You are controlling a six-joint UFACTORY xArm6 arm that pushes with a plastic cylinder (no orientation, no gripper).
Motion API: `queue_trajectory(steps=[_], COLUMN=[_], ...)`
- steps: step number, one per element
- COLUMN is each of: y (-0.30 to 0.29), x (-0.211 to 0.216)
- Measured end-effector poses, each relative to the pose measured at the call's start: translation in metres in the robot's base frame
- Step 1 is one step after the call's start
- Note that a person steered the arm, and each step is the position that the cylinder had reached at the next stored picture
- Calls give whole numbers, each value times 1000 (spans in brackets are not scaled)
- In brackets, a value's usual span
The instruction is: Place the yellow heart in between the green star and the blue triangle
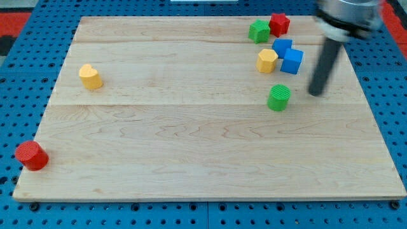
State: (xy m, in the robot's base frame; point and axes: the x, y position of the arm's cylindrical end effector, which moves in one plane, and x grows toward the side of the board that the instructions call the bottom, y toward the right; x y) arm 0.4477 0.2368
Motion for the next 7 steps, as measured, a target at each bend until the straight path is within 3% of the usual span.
queue_trajectory(steps=[1, 2, 3, 4, 5, 6, 7], y=[-64, -129, -76, -111, -147, -185, -278], x=[57, 34, -26, -35, -63, -40, -95])
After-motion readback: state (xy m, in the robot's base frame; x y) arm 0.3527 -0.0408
